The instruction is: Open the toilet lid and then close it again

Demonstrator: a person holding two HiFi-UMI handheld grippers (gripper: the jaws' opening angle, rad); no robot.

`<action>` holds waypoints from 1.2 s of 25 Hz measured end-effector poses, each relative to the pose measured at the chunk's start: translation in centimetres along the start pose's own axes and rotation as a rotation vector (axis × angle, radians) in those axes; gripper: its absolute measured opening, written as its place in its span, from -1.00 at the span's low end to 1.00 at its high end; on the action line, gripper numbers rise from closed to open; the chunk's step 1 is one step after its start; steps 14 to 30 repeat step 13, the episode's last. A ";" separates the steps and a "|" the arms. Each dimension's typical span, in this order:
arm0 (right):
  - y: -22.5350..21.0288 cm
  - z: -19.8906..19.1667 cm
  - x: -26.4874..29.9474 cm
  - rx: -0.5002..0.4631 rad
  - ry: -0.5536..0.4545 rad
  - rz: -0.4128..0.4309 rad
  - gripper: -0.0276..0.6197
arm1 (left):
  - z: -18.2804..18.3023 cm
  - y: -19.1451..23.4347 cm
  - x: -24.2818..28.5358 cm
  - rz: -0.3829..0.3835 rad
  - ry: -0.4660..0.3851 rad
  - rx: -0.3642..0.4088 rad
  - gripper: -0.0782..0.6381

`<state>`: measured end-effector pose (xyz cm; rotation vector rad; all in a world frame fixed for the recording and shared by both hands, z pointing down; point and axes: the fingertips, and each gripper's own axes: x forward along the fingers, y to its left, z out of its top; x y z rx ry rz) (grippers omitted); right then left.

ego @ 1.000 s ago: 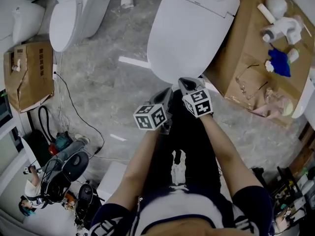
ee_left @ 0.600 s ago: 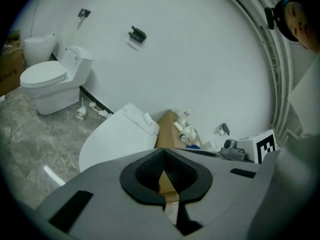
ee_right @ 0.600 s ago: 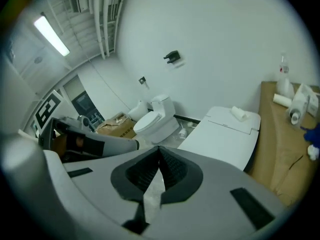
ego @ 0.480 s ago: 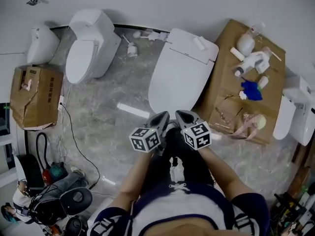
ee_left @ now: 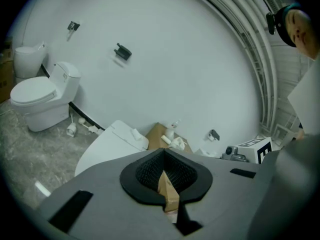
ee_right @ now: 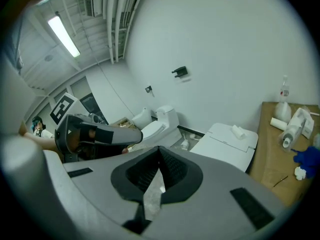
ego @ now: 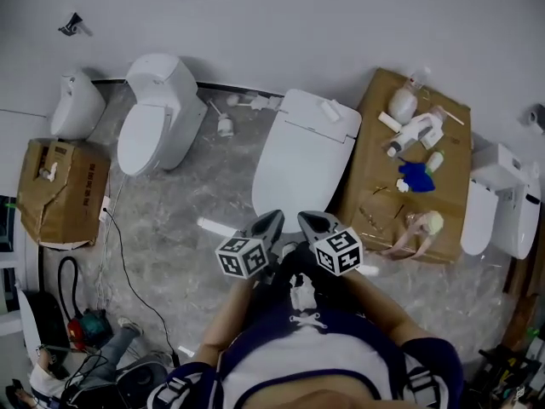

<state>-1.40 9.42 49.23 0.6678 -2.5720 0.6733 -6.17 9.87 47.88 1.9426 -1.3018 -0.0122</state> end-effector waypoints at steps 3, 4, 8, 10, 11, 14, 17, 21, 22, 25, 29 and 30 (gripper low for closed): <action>0.5 1.2 -0.2 -0.004 -0.013 0.017 -0.89 | 0.7 -0.5 -0.5 -0.011 -0.010 0.019 -0.76; 0.7 1.5 -0.3 -0.004 -0.014 0.023 -0.89 | 0.9 -0.6 -0.6 -0.015 -0.013 0.025 -0.76; 1.2 2.0 -0.6 -0.017 -0.010 0.035 -0.89 | 1.4 -0.8 -1.0 -0.023 -0.027 0.035 -0.76; 1.5 2.1 -0.8 -0.018 -0.006 0.036 -0.89 | 1.7 -0.8 -1.4 -0.025 -0.032 0.037 -0.76; 1.7 2.1 -0.9 -0.017 -0.004 0.036 -0.89 | 1.8 -0.8 -1.6 -0.025 -0.034 0.038 -0.76; 2.0 2.0 -1.2 -0.012 -0.001 0.035 -0.89 | 1.8 -0.9 -2.0 -0.026 -0.035 0.039 -0.76; 2.0 2.0 -1.2 -0.012 -0.001 0.035 -0.89 | 1.8 -0.9 -2.0 -0.026 -0.035 0.039 -0.76; 2.0 2.0 -1.2 -0.012 -0.001 0.035 -0.89 | 1.8 -0.9 -2.0 -0.026 -0.035 0.039 -0.76; 2.0 2.0 -1.2 -0.012 -0.001 0.035 -0.89 | 1.8 -0.9 -2.0 -0.026 -0.035 0.039 -0.76; 2.0 2.0 -1.2 -0.012 -0.001 0.035 -0.89 | 1.8 -0.9 -2.0 -0.026 -0.035 0.039 -0.76; 2.0 2.0 -1.2 -0.012 -0.001 0.035 -0.89 | 1.8 -0.9 -2.0 -0.026 -0.035 0.039 -0.76; 2.0 2.0 -1.2 -0.012 -0.001 0.035 -0.89 | 1.8 -0.9 -2.0 -0.026 -0.035 0.039 -0.76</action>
